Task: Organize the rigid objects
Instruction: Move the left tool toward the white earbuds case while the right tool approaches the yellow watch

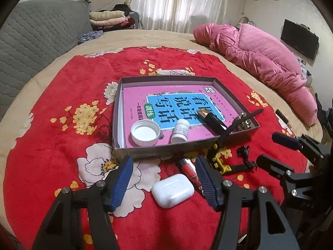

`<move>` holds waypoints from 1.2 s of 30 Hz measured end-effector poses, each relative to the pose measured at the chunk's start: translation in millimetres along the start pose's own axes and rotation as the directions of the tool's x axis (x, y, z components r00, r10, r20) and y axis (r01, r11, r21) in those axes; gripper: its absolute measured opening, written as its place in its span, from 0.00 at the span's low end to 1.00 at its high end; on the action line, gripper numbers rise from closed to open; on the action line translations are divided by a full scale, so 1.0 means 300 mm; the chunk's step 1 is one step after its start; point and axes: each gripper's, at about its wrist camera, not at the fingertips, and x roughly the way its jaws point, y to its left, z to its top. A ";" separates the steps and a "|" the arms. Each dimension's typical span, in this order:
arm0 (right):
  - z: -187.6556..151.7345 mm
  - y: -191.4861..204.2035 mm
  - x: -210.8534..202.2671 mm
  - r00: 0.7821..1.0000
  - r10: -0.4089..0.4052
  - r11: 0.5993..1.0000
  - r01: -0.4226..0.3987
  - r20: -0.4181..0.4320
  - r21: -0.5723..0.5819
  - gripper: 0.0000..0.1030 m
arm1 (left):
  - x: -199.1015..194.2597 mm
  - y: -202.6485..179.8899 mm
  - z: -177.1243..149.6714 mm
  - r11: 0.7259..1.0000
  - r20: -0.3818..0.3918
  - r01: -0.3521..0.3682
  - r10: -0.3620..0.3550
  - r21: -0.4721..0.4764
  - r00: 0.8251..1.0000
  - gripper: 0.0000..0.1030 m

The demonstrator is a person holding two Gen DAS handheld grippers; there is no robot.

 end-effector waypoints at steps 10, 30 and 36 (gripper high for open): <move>-0.006 0.008 0.002 1.000 0.012 1.000 -0.012 -0.010 -0.005 0.71 | 0.001 -0.017 -0.044 0.999 -0.045 0.032 -0.031 0.018 0.998 0.60; -0.028 0.022 0.029 0.998 0.031 0.999 -0.032 -0.049 -0.025 0.71 | 0.086 -0.040 -0.122 0.984 -0.138 0.020 0.005 0.178 0.990 0.60; -0.033 0.022 0.032 0.998 0.034 0.999 -0.035 -0.052 -0.026 0.71 | 0.117 -0.026 -0.130 0.982 -0.153 0.043 -0.014 0.184 0.988 0.60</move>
